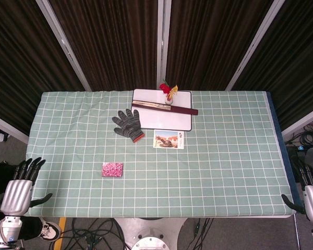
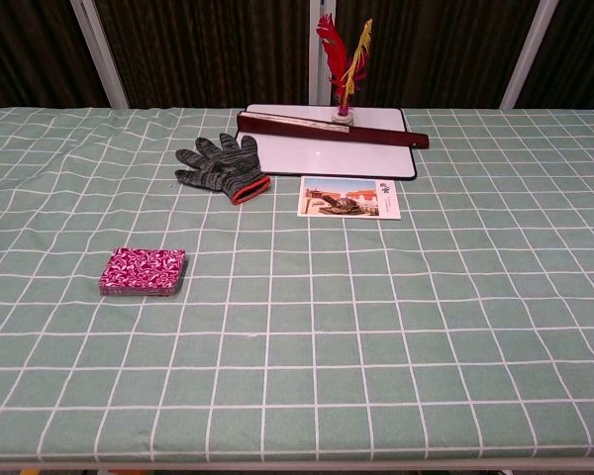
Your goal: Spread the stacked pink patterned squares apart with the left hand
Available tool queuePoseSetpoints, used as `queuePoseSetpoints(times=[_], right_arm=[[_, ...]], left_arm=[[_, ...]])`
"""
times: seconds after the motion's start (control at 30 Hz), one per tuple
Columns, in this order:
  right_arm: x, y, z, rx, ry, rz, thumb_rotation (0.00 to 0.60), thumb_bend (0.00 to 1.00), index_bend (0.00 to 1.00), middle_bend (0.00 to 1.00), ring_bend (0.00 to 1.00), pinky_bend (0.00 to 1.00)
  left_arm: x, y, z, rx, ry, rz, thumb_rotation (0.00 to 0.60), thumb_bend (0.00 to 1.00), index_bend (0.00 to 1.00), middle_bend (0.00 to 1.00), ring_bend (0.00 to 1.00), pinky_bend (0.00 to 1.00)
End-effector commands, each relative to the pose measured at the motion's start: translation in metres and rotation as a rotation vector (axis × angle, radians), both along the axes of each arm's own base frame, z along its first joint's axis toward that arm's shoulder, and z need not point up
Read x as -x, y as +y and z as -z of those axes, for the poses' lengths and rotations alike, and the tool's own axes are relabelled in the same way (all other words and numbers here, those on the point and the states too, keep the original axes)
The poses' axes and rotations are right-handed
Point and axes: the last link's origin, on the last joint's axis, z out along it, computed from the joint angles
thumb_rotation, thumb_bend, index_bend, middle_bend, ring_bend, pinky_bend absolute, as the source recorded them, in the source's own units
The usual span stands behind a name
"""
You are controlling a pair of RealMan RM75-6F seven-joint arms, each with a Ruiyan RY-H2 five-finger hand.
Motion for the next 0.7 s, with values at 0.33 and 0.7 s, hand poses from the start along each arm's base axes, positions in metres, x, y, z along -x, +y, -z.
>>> queuePoseSetpoints(times=[0.33, 0.7], right_arm=[[0.0, -0.001, -0.002, 0.007, -0.005, 0.0, 0.6, 0.12, 0.0, 0.0, 0.0, 0.0], [-0.001, -0.001, -0.004, 0.007, 0.011, 0.0, 0.6, 0.12, 0.0, 0.0, 0.0, 0.0]], left_arm=[[-0.01, 0.004, -0.001, -0.019, -0.027, 0.068, 0.6, 0.03, 0.13, 0.1, 0.01, 0.06], [-0.025, 0.044, 0.01, 0.089, -0.069, 0.156, 0.6, 0.03, 0.18, 0.16, 0.03, 0.07]])
